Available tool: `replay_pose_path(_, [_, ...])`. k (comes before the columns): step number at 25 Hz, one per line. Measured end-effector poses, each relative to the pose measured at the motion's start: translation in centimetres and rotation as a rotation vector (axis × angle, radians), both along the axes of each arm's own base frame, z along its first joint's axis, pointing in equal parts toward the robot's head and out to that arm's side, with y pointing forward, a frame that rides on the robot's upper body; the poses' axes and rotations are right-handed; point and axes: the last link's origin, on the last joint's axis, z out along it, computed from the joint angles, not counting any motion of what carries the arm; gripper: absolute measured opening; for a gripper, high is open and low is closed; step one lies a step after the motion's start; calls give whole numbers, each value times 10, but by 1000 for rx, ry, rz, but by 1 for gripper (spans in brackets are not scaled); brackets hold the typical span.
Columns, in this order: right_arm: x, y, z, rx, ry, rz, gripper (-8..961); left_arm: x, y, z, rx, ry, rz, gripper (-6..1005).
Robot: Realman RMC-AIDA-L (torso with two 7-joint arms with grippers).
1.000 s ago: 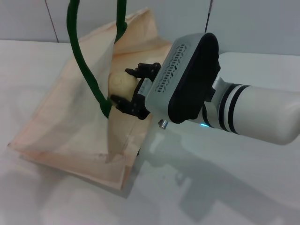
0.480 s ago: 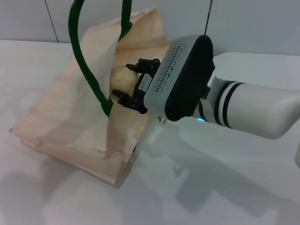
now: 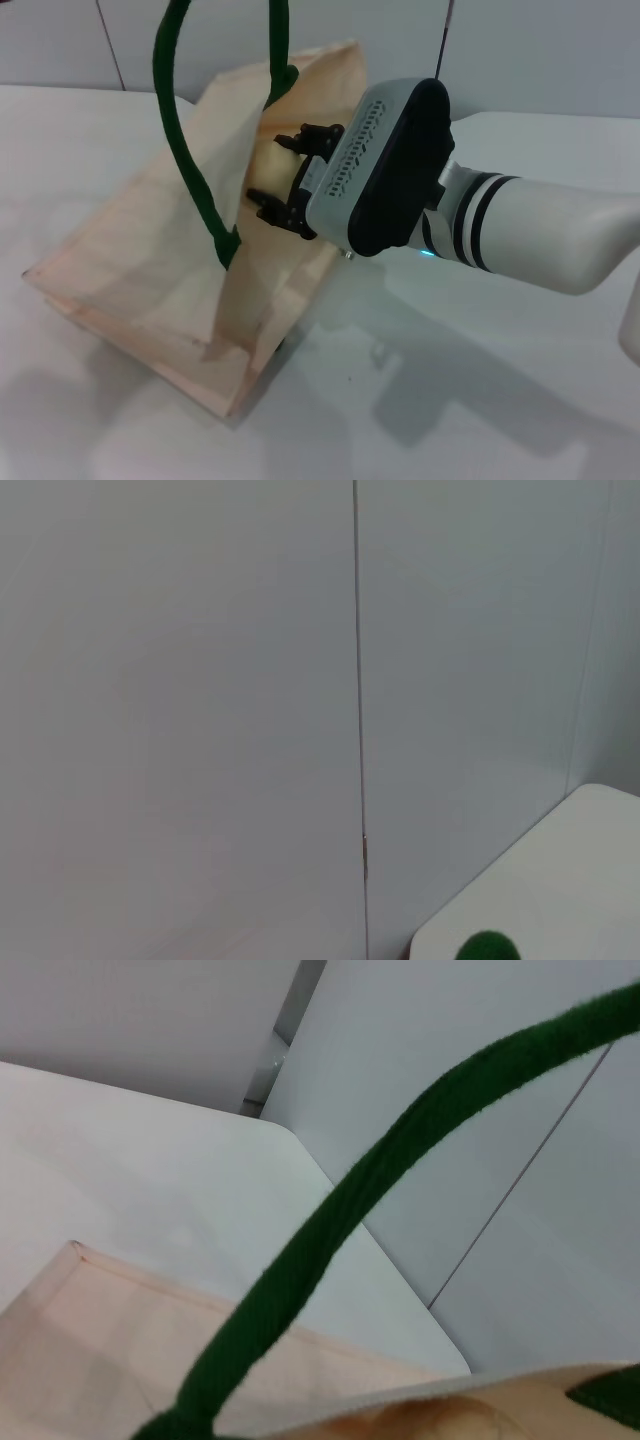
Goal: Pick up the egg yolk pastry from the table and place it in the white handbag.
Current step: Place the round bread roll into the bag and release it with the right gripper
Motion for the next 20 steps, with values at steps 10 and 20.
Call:
replay_pose_path(10, [-4, -2, -3, -10, -7, 22, 624, 1, -2, 2, 9, -1, 0, 182])
replay_pose_path(20, [-5, -4, -10, -5, -30, 33, 642, 1, -2, 2, 12, -1, 0, 196])
